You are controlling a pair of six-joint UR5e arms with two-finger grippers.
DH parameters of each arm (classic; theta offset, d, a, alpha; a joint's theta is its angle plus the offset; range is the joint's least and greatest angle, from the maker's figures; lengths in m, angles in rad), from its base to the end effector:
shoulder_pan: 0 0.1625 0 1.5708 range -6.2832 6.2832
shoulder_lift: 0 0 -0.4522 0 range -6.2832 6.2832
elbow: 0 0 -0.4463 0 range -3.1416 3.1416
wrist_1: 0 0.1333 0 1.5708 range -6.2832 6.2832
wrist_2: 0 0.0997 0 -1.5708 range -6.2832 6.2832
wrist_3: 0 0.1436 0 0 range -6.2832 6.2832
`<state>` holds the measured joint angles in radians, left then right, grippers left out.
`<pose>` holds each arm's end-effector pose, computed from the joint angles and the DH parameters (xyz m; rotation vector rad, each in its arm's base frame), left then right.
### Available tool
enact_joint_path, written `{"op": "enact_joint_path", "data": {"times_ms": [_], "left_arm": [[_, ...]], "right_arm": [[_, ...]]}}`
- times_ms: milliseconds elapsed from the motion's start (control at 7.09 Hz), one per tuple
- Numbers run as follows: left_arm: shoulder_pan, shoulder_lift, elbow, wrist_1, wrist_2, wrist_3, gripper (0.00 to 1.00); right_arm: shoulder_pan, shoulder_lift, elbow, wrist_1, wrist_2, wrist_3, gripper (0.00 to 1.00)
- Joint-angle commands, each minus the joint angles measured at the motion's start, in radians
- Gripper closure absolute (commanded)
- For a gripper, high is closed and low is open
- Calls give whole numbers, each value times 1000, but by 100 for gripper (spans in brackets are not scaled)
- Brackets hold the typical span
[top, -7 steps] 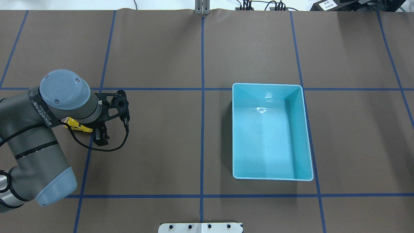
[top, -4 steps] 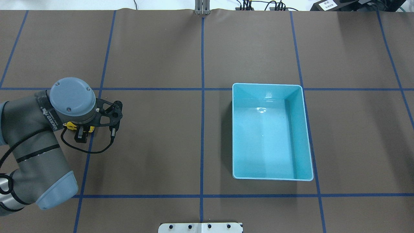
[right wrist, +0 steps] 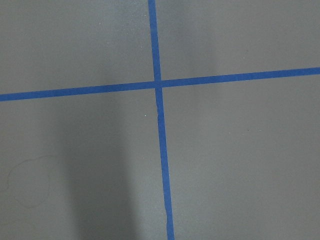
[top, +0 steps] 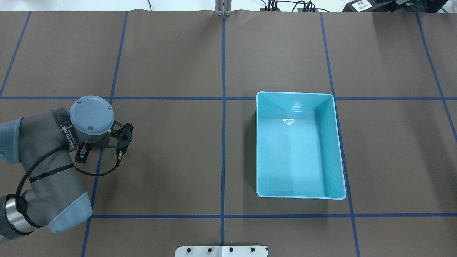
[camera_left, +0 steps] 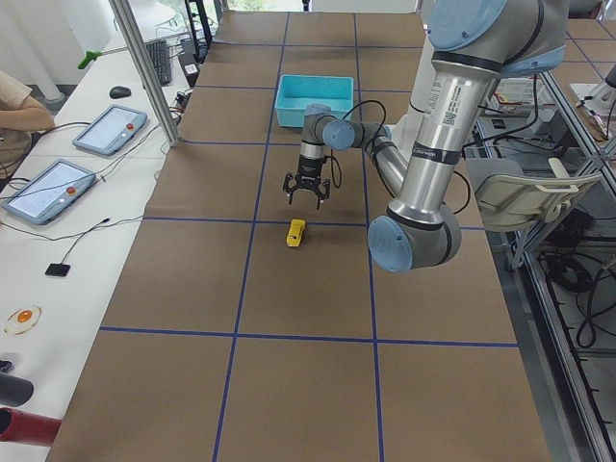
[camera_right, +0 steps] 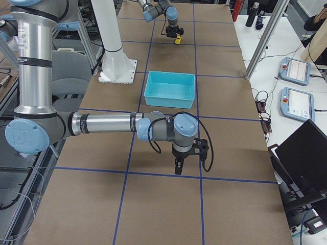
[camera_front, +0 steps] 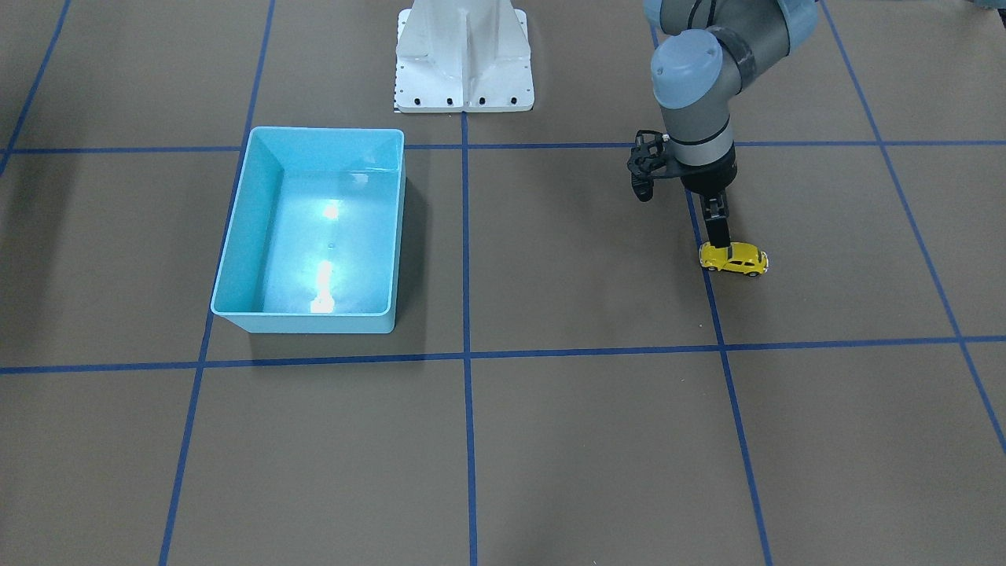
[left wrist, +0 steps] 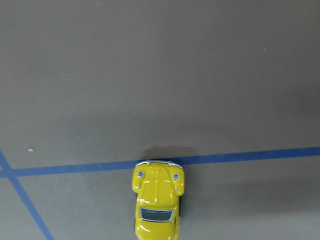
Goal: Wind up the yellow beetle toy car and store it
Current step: 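Press the left gripper on the car's roof, holding it down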
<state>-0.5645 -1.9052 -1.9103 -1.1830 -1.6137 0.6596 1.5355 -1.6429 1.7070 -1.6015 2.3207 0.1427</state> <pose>0.4670 -0.4462 0.4206 0.3090 0.1028 1.6592 0.0172 -0.5169 0.6866 -0.0350 -0.7500 0.0898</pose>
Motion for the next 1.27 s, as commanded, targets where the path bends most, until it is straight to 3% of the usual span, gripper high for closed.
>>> {"op": "enact_joint_path", "data": {"times_ms": [0,987,1128], "left_arm": [[3,-3,43,-33,-2,12,1],[6,-6,142,-158,-5,15,2],[6,-6,146,-158,-24,15,6]], "right_arm": [[0,0,-1,-2,0,0,1],[0,0,-1,-2,0,0,1],[0,0,-1,-2,0,0,1]]}}
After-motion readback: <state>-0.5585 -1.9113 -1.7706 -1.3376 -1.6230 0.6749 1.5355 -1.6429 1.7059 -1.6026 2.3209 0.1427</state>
